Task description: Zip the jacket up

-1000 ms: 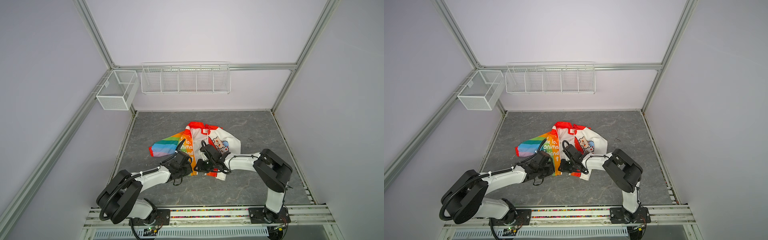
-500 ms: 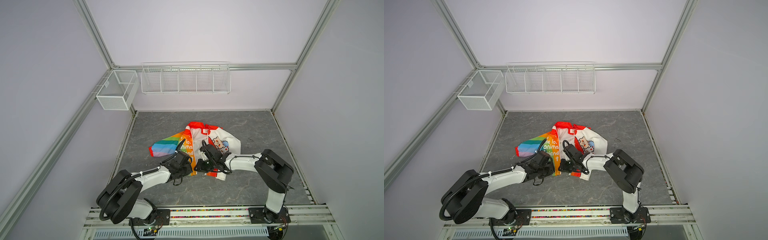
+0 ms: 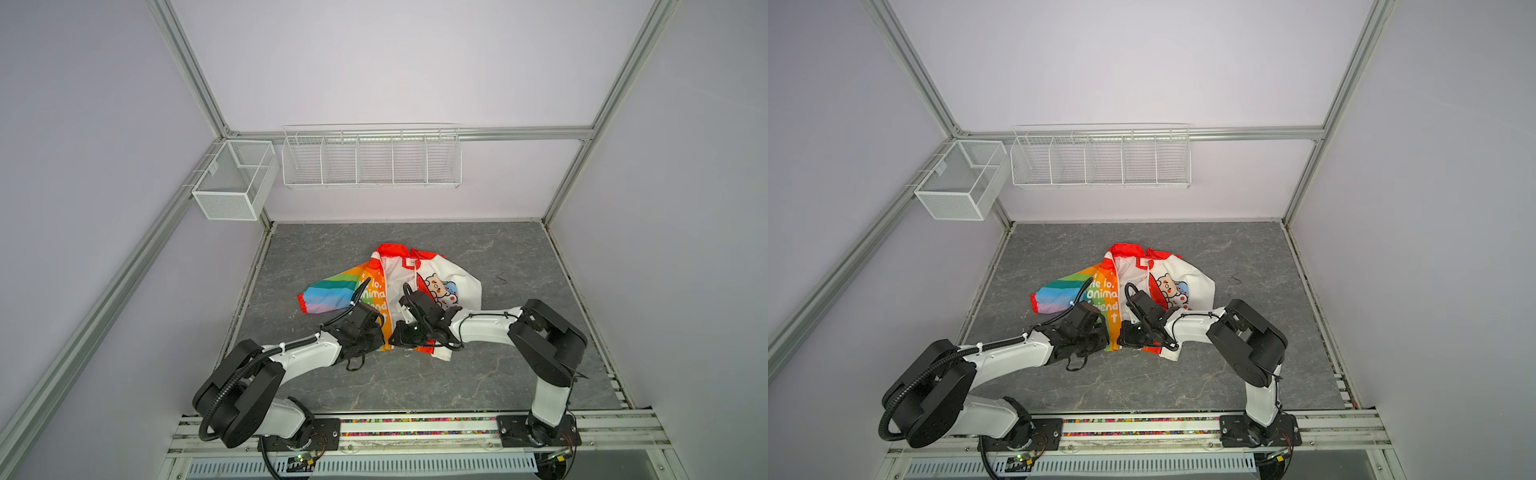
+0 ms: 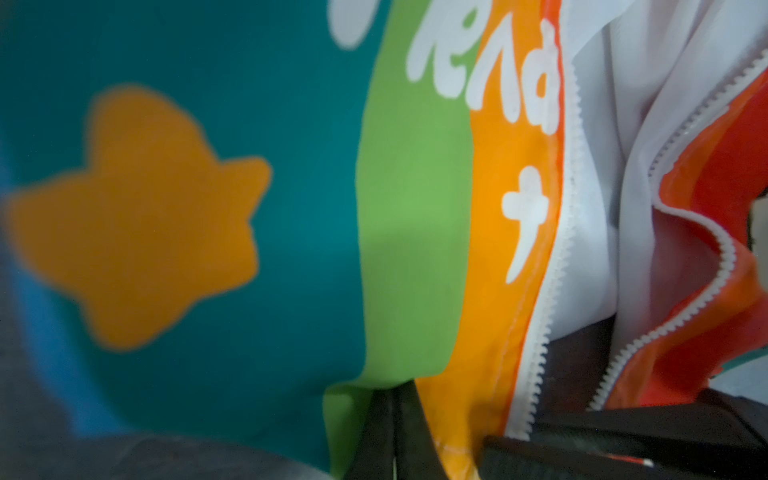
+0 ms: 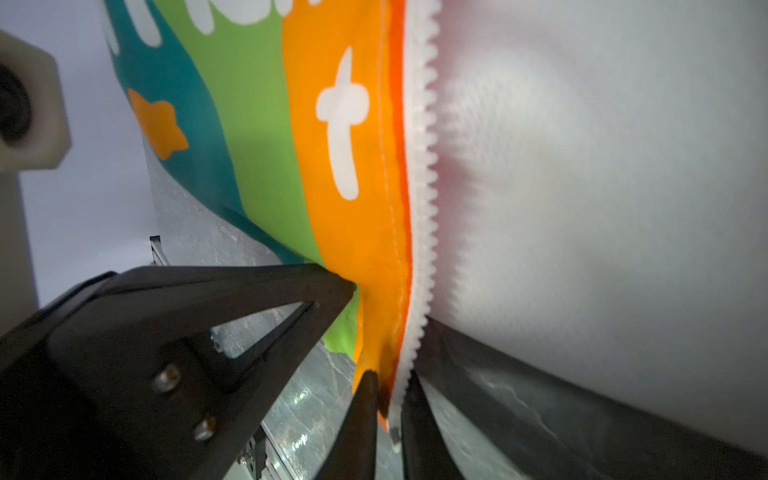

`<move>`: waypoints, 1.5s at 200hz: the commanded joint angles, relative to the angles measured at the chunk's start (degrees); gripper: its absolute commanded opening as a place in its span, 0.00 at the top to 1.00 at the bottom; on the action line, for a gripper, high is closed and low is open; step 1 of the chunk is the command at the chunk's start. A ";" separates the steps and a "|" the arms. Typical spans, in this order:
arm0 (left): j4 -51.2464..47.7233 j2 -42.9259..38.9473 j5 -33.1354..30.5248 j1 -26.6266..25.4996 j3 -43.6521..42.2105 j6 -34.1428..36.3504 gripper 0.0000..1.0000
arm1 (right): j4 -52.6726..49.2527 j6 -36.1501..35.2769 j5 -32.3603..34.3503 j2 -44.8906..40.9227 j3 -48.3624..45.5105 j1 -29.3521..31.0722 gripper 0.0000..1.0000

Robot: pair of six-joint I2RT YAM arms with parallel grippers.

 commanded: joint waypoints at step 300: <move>-13.59 -0.89 -0.40 8.43 7.17 8.61 0.81 | 3.31 4.03 -2.20 6.51 6.60 -0.63 0.92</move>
